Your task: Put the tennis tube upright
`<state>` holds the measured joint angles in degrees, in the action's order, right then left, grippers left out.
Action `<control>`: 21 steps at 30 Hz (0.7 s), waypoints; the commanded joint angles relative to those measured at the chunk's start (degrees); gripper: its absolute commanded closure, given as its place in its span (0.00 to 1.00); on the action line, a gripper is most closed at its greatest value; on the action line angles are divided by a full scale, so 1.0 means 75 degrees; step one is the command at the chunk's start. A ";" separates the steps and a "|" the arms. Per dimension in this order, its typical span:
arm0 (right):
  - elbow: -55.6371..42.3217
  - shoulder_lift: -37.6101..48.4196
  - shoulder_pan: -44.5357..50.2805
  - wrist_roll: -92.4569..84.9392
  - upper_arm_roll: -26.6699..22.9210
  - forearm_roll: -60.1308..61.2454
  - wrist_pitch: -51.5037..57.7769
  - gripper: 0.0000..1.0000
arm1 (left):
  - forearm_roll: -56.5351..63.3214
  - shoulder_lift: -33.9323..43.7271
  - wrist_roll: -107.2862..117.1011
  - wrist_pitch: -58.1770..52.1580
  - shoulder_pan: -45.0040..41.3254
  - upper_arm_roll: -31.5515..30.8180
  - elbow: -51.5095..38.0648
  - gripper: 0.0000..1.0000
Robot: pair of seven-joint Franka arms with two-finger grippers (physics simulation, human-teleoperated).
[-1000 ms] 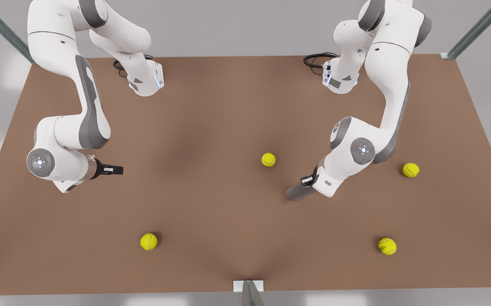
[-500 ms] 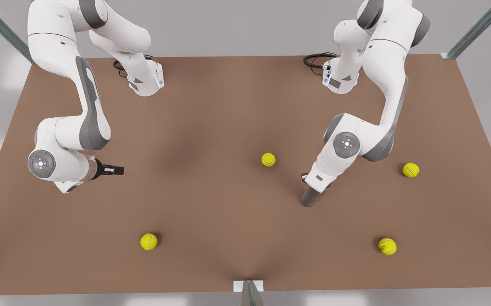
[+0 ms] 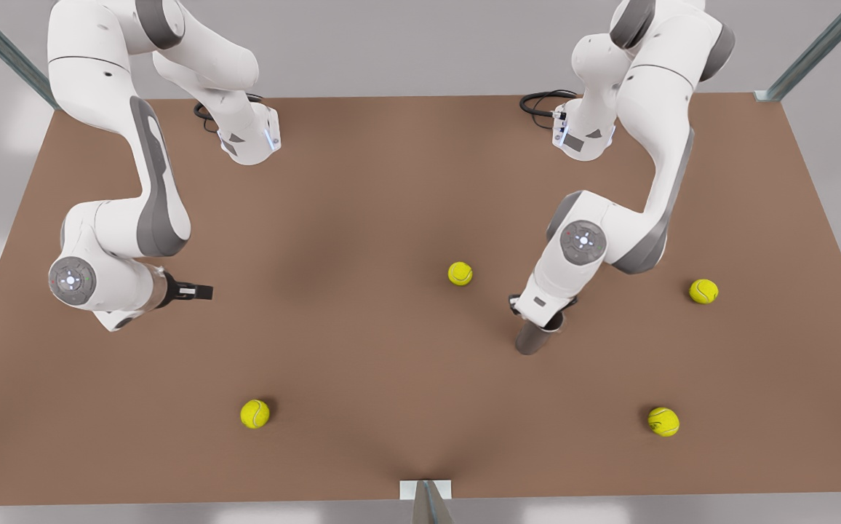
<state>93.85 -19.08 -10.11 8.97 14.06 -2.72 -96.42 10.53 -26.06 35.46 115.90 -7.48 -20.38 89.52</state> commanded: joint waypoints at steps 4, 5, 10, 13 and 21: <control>0.0002 0.0001 0.0000 0.0000 0.0000 0.0000 0.0000 0.00 | -0.0010 0.0017 0.0101 -0.0254 0.0025 -0.0142 -0.0182 0.44; 0.0002 0.0001 0.0000 0.0000 0.0000 0.0000 0.0000 0.00 | -0.0010 0.0017 0.0136 -0.0254 0.0025 -0.0142 -0.0182 0.44; 0.0002 -0.0011 0.0012 0.0011 0.0000 0.0000 -0.0012 0.00 | -0.0010 0.0041 0.0300 -0.0383 0.0025 -0.0177 -0.0229 0.44; 0.0002 -0.0011 0.0012 0.0011 0.0000 0.0000 -0.0012 0.00 | -0.0010 0.0064 0.0312 -0.0465 0.0037 -0.0177 -0.0241 0.44; 0.0002 -0.0011 0.0035 0.0011 0.0000 0.0000 -0.0012 0.00 | -0.0010 0.0158 0.0335 -0.1848 0.0060 -0.0365 -0.0990 0.44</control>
<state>93.87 -19.16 -9.80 9.05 14.06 -2.73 -96.50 10.45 -24.87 37.63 102.01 -6.84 -23.04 81.55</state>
